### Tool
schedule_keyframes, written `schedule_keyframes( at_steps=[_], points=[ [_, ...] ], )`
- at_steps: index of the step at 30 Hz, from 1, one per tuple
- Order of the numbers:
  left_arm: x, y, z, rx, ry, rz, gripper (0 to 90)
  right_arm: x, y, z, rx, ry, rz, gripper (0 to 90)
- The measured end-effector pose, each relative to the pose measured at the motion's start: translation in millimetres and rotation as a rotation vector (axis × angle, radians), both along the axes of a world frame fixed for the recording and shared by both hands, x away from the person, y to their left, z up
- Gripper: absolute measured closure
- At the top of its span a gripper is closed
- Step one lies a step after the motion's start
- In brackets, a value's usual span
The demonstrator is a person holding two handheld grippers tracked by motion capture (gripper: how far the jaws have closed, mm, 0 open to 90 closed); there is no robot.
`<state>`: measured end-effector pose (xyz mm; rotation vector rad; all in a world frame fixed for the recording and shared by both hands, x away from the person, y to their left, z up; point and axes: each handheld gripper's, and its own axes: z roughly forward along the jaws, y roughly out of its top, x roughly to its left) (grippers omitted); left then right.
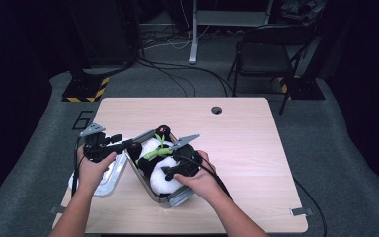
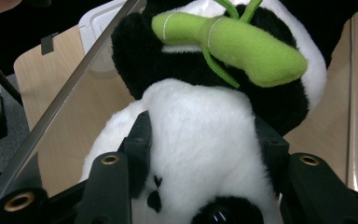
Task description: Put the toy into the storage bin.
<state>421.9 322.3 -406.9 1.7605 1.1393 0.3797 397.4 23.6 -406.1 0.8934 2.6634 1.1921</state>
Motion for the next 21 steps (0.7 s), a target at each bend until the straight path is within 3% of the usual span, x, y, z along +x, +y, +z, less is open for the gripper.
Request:
schedule_keyframes(
  at_steps=[4, 13, 21],
  points=[
    [2.0, -1.1, -4.3, 0.030, 0.012, -0.002, 42.4, 1.1, 0.7, -2.4, -0.007, 0.015, 0.006, 51.8],
    [2.5, -0.4, -15.4, 0.013, 0.028, -0.005, 42.4, 4.3, -0.4, -6.5, -0.010, 0.066, 0.010, 51.8],
    [3.2, -3.8, -18.6, 0.067, 0.044, -0.022, 42.6, 6.1, 1.0, -11.1, -0.035, 0.081, 0.019, 51.5]
  ],
)
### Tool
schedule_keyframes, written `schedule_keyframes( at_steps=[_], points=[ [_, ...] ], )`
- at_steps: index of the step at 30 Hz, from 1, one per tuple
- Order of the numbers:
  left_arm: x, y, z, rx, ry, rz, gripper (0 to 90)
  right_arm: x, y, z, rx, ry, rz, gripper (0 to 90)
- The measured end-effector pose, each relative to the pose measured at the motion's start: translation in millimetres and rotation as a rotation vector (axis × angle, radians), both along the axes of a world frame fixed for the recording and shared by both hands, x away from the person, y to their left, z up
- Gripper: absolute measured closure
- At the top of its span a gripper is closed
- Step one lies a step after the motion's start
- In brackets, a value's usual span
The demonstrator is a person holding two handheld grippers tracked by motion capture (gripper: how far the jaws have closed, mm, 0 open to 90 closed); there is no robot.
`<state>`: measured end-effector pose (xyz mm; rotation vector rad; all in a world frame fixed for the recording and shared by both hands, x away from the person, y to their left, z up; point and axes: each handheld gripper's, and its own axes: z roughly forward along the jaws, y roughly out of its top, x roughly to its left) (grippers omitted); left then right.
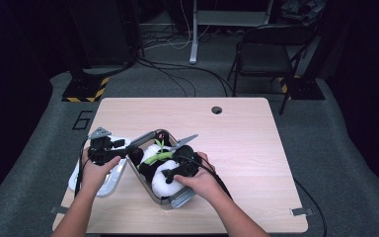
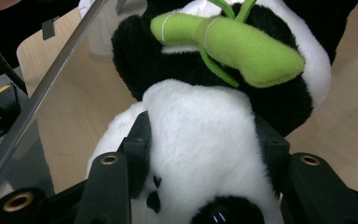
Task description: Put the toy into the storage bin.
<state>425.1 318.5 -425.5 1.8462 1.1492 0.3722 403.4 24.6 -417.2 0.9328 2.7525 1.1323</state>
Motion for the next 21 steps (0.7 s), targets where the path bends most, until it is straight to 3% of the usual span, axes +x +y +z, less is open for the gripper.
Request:
schedule_keyframes(
  at_steps=[5, 16, 21],
  points=[
    [-0.3, -1.3, -1.3, 0.010, 0.002, -0.003, 42.8, 0.3, 0.5, -1.4, -0.005, 0.027, -0.007, 51.3],
    [0.3, -2.0, -5.0, 0.011, 0.004, -0.005, 43.2, 0.7, 0.9, -2.8, -0.017, 0.020, -0.002, 50.1],
    [0.2, -0.3, -9.2, -0.022, -0.006, -0.005, 43.1, 0.0, 2.7, -2.8, -0.028, 0.018, -0.003, 49.6]
  ],
)
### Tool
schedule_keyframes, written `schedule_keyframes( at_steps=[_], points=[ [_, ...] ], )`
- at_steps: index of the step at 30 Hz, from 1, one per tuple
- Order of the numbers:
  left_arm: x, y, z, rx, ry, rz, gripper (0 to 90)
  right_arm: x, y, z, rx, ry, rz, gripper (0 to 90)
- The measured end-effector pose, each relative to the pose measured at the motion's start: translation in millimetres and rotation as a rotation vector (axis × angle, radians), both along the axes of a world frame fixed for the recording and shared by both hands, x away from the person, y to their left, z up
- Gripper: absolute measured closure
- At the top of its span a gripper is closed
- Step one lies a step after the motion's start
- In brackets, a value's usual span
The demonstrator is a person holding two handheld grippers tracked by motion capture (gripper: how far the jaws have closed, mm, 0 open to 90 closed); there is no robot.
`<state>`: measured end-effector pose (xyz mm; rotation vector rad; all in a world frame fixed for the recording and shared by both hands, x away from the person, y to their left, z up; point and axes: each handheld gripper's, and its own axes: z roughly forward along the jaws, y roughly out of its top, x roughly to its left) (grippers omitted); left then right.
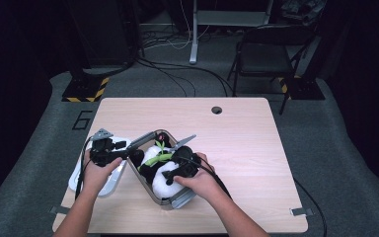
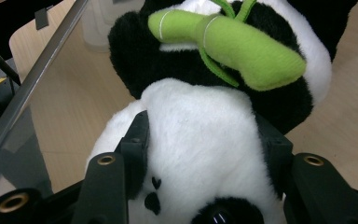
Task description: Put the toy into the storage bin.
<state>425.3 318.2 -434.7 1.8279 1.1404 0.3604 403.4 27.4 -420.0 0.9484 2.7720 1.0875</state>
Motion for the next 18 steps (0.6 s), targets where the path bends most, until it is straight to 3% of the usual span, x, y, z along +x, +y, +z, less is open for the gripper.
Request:
schedule_keyframes(
  at_steps=[2, 7, 12, 18],
  points=[
    [-0.3, 1.2, -2.2, -0.023, -0.005, 0.003, 42.9, -0.4, 0.4, 0.2, -0.009, -0.001, 0.001, 49.4],
    [-0.4, 0.2, -1.9, -0.013, -0.011, 0.001, 43.1, 0.1, 1.3, -0.3, -0.014, -0.014, 0.008, 48.0],
    [-0.7, 1.9, -0.4, -0.023, 0.000, 0.009, 42.8, -1.2, 1.5, 1.3, -0.005, -0.024, -0.011, 35.9],
    [-6.2, 8.5, 8.8, -0.054, -0.016, 0.025, 42.7, -7.4, 1.6, 5.1, -0.035, -0.074, -0.016, 30.9]
  ],
)
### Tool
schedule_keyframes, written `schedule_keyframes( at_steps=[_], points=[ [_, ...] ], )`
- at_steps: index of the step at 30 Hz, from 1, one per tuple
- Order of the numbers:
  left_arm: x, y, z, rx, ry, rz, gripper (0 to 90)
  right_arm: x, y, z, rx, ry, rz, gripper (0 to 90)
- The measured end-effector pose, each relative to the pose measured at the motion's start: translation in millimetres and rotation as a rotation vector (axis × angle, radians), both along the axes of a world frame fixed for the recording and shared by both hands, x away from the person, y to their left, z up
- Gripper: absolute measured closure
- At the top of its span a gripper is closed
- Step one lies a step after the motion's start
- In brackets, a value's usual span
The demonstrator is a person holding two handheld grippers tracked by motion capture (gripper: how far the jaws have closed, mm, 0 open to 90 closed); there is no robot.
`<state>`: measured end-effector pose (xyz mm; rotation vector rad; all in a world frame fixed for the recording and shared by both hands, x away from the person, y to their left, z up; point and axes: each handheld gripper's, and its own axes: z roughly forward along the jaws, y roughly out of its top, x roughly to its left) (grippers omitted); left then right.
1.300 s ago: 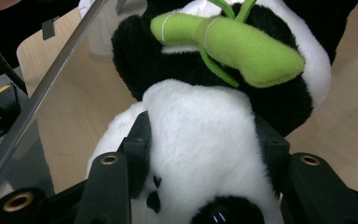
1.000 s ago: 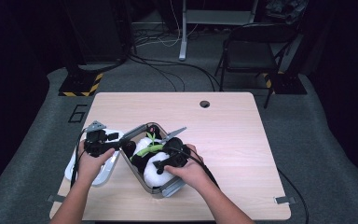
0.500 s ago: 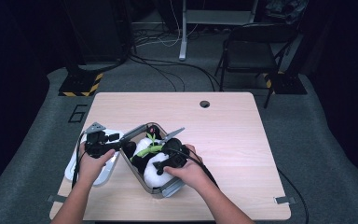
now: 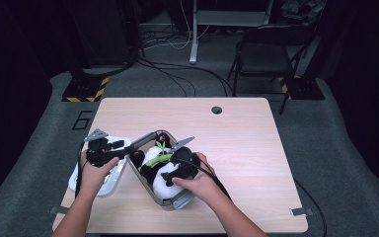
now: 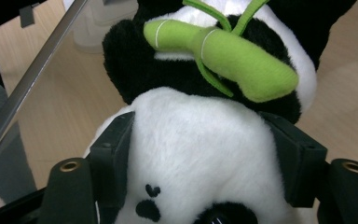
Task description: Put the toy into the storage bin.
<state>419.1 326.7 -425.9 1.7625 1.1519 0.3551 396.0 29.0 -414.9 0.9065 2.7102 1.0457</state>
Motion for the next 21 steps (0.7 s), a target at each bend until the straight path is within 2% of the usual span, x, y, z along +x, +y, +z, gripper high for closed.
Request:
schedule_keyframes(
  at_steps=[5, 6, 11, 15, 18, 21],
  points=[
    [-4.2, 3.9, 11.0, 0.008, -0.015, -0.002, 42.7, 0.1, -3.6, 0.3, 0.016, -0.007, 0.002, 29.5],
    [-5.4, 4.2, 12.6, 0.014, -0.009, -0.006, 42.7, 0.1, -4.0, 0.5, 0.017, -0.006, -0.002, 28.9],
    [-10.9, 2.8, 13.2, 0.044, -0.015, -0.016, 42.6, -1.4, -7.0, 3.9, 0.033, -0.038, 0.003, 26.1],
    [-17.1, 3.6, 12.3, 0.038, -0.018, -0.024, 42.5, -6.2, -12.1, 11.5, 0.058, -0.045, -0.013, 27.8],
    [-19.5, 5.1, 12.2, 0.049, -0.013, -0.031, 42.5, -8.1, -22.1, 20.0, 0.082, -0.074, -0.015, 29.4],
    [-22.7, 8.3, 12.0, 0.067, -0.004, -0.029, 42.7, -10.1, -37.6, 28.9, 0.107, -0.095, -0.042, 33.8]
  ],
)
